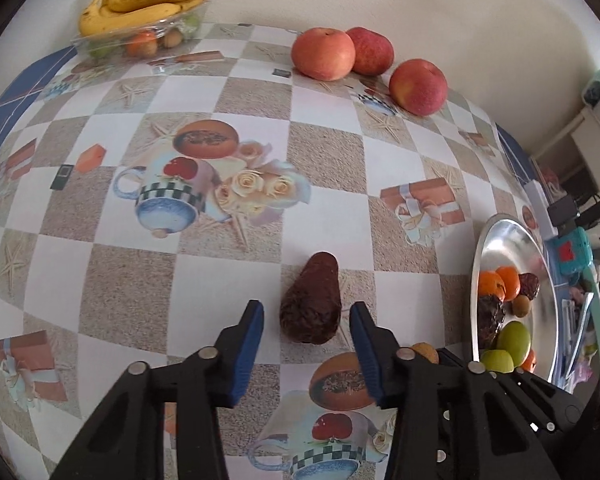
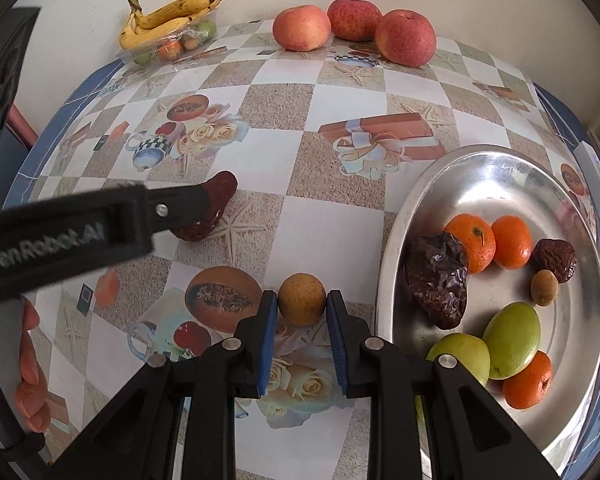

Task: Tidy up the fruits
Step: 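Close right gripper on a small brown round fruit while left grasps another date, then carry both over the plate, open left on the date while right releases its fruit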

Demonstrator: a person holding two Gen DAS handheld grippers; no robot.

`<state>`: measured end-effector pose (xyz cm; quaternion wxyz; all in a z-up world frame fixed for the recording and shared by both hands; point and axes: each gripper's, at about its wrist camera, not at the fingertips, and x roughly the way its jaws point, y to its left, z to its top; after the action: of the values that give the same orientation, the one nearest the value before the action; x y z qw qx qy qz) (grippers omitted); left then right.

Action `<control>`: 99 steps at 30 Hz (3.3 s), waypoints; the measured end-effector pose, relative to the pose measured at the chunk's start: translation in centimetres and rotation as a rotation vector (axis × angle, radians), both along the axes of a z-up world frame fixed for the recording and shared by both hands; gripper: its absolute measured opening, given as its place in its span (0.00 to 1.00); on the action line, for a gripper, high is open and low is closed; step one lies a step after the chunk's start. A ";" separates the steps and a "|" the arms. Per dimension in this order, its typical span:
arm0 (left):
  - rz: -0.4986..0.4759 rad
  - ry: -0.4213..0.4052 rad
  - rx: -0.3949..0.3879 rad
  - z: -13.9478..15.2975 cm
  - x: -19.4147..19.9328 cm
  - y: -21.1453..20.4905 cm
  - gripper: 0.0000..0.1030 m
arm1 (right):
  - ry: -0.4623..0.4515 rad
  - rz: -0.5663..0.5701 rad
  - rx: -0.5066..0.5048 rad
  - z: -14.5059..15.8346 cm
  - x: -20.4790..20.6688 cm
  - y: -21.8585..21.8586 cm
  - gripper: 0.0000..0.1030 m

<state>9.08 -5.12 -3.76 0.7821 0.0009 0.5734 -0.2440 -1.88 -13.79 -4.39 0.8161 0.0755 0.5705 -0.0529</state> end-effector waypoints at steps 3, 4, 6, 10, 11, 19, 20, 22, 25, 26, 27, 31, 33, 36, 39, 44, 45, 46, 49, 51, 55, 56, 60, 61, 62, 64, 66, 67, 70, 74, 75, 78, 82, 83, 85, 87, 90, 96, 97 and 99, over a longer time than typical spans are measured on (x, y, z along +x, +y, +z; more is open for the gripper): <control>0.001 0.000 -0.001 -0.1 -0.1 0.2 0.33 | -0.001 0.001 0.007 0.0 -0.2 -0.2 0.25; 0.009 0.003 -0.005 0.0 -0.1 0.3 0.33 | 0.000 0.003 0.008 0.0 -0.2 -0.2 0.25; 0.028 0.006 -0.009 0.0 0.0 0.8 0.33 | 0.002 0.006 0.006 0.1 -0.2 -0.2 0.25; 0.085 0.011 -0.037 0.3 0.4 2.3 0.33 | 0.007 -0.001 0.010 0.1 -0.1 -0.2 0.25; 0.098 0.013 -0.048 0.4 0.5 2.5 0.33 | 0.008 -0.001 0.010 0.2 -0.1 -0.2 0.25; 0.131 0.011 -0.093 1.1 0.5 3.0 0.33 | 0.006 0.008 0.003 0.4 -0.3 -0.2 0.25; 0.131 0.012 -0.097 1.2 0.4 2.9 0.33 | 0.002 0.008 0.003 0.5 -0.3 -0.2 0.25; 0.133 0.010 -0.101 1.4 0.3 2.8 0.33 | -0.006 0.011 0.001 0.8 -0.3 -0.3 0.25; 0.138 0.006 -0.109 1.6 0.3 2.7 0.33 | -0.017 0.015 0.001 1.2 -0.3 -0.3 0.25; 0.138 0.005 -0.114 1.7 0.2 2.7 0.33 | -0.026 0.017 0.004 1.4 -0.4 -0.4 0.25; 0.137 0.002 -0.118 1.9 0.1 2.6 0.33 | -0.034 0.018 0.005 1.6 -0.4 -0.4 0.25; 0.117 -0.019 -0.127 2.7 -0.3 1.9 0.33 | -0.084 0.024 0.016 2.9 -0.4 -0.5 0.25; 0.102 -0.029 -0.134 3.1 -0.6 1.4 0.33 | -0.112 0.019 0.022 3.6 -0.5 -0.8 0.25; 0.072 -0.046 -0.143 3.8 -1.1 0.4 0.33 | -0.147 -0.017 0.027 4.4 -0.6 -1.8 0.25; 0.031 -0.056 -0.144 4.1 -1.9 -0.9 0.33 | -0.167 -0.085 0.021 5.0 -1.0 -3.7 0.25; -0.064 -0.070 -0.136 4.5 -3.8 -3.8 0.33 | -0.188 -0.208 -0.022 5.9 -2.0 -7.2 0.25; -0.091 -0.077 -0.131 4.6 -4.3 -4.5 0.33 | -0.188 -0.232 -0.027 6.1 -2.3 -7.9 0.25; -0.118 -0.084 -0.128 4.8 -4.8 -5.1 0.33 | -0.189 -0.261 -0.029 6.1 -2.6 -8.7 0.25; -0.195 -0.108 -0.121 5.2 -6.4 -7.1 0.33 | -0.196 -0.339 -0.024 6.2 -3.5 -10.7 0.25; -0.241 -0.122 -0.122 5.6 -7.4 -8.2 0.33 | -0.204 -0.382 -0.024 6.3 -4.2 -11.9 0.25; -0.300 -0.125 -0.124 5.8 -8.8 -9.8 0.33 | -0.220 -0.455 -0.015 6.7 -5.5 -13.9 0.26; -0.307 -0.123 -0.123 5.7 -9.0 -10.0 0.33 | -0.219 -0.465 -0.010 6.6 -5.7 -14.2 0.26; -0.285 -0.111 -0.125 5.6 -8.8 -9.9 0.33 | -0.206 -0.486 0.003 6.3 -6.2 -14.8 0.26; -0.273 -0.103 -0.131 5.5 -8.5 -9.6 0.33 | -0.202 -0.488 0.005 6.1 -6.3 -14.9 0.26; -0.256 -0.090 -0.141 5.4 -8.1 -9.2 0.33 | -0.199 -0.490 0.009 6.0 -6.3 -15.0 0.26; -0.210 -0.051 -0.155 5.1 -7.1 -8.2 0.33 | -0.196 -0.492 0.022 5.8 -6.3 -15.0 0.26; -0.184 0.015 -0.161 4.4 -6.4 -7.2 0.33 | -0.194 -0.486 0.021 5.8 -6.2 -14.8 0.25; -0.179 0.043 -0.166 4.0 -6.3 -6.8 0.33 | -0.193 -0.483 0.021 5.8 -6.2 -14.8 0.25; -0.180 0.089 -0.108 3.1 -7.0 -6.4 0.33 | -0.185 -0.486 0.030 5.7 -6.2 -14.7 0.25; -0.218 0.149 -0.078 1.9 -8.6 -6.8 0.33 | -0.169 -0.495 0.041 5.7 -6.4 -14.4 0.25; -0.228 0.163 -0.062 1.7 -9.1 -7.0 0.33 | -0.164 -0.497 0.040 5.7 -6.6 -14.3 0.25; -0.253 0.179 -0.025 1.2 -10.4 -7.3 0.33 | -0.154 -0.499 0.044 5.9 -7.2 -14.1 0.25; -0.286 0.171 0.032 0.7 -11.5 -7.8 0.33 | -0.150 -0.518 0.065 6.0 -8.1 -14.2 0.25; -0.290 0.174 0.031 0.6 -11.6 -7.9 0.35 | -0.148 -0.521 0.071 5.9 -8.2 -14.2 0.25; -0.286 0.182 0.025 0.4 -11.7 -8.0 0.35 | -0.146 -0.524 0.079 5.9 -8.4 -14.3 0.25; -0.292 0.192 0.020 0.3 -11.8 -8.0 0.34 | -0.147 -0.521 0.080 5.9 -8.3 -14.3 0.25; -0.284 0.215 0.002 0.2 -11.8 -7.8 0.33 | -0.147 -0.516 0.081 5.8 -8.3 -14.2 0.25; -0.206 0.230 -0.083 1.3 -9.6 -5.7 0.33 | -0.147 -0.518 0.081 5.8 -8.2 -14.3 0.25; -0.193 0.223 -0.105 1.7 -9.3 -5.4 0.33 | -0.148 -0.519 0.082 5.8 -8.1 -14.3 0.25; -0.176 0.204 -0.155 2.6 -8.6 -4.7 0.33 | -0.149 -0.519 0.083 5.8 -8.1 -14.3 0.25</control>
<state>0.46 -9.83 -1.17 0.6930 -0.0339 0.6272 -0.3538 -9.97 -28.12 1.42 0.8112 0.2565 0.4719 -0.2312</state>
